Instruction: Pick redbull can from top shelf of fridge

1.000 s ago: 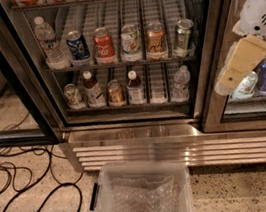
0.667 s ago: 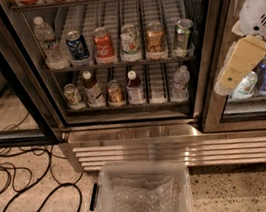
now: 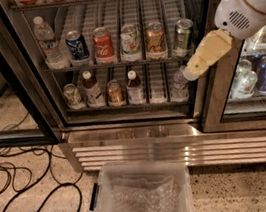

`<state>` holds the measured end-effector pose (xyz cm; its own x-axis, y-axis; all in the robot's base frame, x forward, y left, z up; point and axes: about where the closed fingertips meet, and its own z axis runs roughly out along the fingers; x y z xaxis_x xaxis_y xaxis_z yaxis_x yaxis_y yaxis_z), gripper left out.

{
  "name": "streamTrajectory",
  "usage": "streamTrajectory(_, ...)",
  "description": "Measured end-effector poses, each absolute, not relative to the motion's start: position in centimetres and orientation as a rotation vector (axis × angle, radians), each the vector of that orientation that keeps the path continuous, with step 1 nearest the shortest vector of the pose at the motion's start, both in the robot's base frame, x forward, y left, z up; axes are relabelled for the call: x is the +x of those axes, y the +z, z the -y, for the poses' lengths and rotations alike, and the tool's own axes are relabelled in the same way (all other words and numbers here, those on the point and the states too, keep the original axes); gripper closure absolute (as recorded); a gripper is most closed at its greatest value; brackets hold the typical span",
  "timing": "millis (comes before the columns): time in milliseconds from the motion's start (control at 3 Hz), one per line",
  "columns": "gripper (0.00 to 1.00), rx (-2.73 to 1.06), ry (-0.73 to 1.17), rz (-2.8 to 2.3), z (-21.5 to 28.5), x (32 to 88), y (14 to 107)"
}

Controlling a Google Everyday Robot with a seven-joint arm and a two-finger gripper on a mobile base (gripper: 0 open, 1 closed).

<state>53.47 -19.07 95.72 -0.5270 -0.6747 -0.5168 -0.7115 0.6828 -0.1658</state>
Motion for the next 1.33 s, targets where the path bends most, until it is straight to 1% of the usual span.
streamTrajectory(333,0.00,-0.858,0.077,-2.335,18.2,57.7,96.5)
streamTrajectory(1000,0.00,-0.782,0.104,-2.360,18.1,57.8,96.6)
streamTrajectory(1333,0.00,-0.680,0.101,-2.328,17.1,59.5,96.8)
